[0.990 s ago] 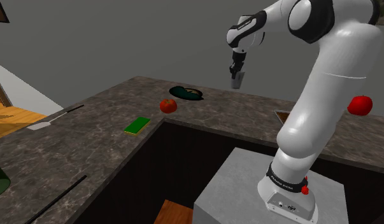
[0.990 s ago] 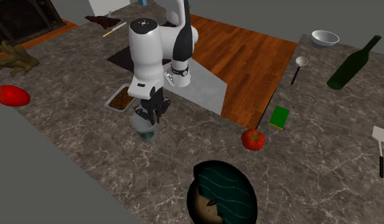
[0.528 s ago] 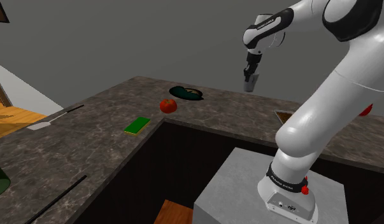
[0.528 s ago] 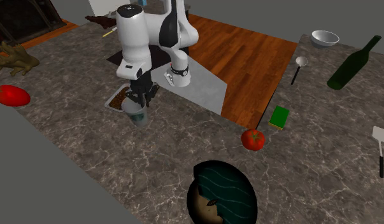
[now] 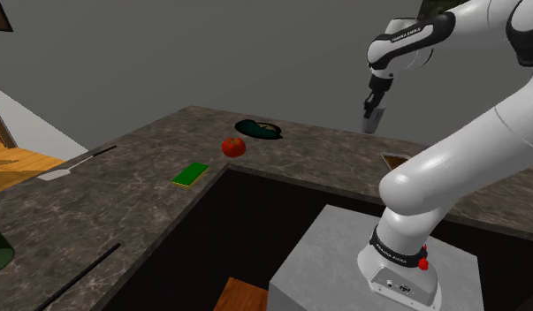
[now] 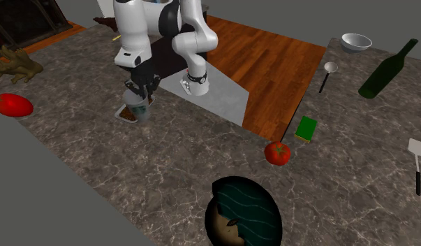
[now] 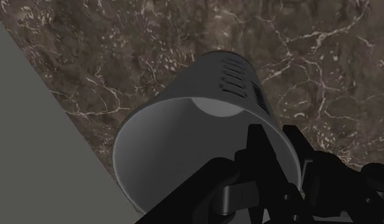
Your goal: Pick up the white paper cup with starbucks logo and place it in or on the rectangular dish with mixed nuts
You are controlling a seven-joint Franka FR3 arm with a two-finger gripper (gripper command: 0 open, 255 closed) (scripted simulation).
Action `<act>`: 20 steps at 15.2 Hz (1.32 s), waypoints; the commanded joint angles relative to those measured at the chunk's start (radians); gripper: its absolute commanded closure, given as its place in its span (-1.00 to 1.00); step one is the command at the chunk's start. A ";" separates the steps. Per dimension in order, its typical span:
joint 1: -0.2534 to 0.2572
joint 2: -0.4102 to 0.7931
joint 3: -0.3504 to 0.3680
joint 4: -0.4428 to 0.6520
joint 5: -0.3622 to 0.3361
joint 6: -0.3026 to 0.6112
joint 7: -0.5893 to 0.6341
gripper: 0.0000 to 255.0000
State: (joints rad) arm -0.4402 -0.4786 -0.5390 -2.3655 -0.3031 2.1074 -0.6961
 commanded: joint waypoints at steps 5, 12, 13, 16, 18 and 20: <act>-0.097 -0.170 -0.035 -0.080 -0.078 -0.071 -0.083 1.00; -0.213 -0.329 -0.097 -0.122 -0.157 -0.163 -0.215 1.00; -0.229 -0.348 -0.107 -0.123 -0.168 -0.177 -0.236 1.00; -0.237 -0.351 -0.121 -0.147 -0.180 -0.154 -0.240 1.00; -0.240 -0.348 -0.133 -0.170 -0.190 -0.128 -0.238 1.00; -0.243 -0.343 -0.145 -0.192 -0.200 -0.101 -0.237 1.00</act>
State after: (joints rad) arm -0.6812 -0.8229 -0.6792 -2.5459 -0.4981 1.9927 -0.9344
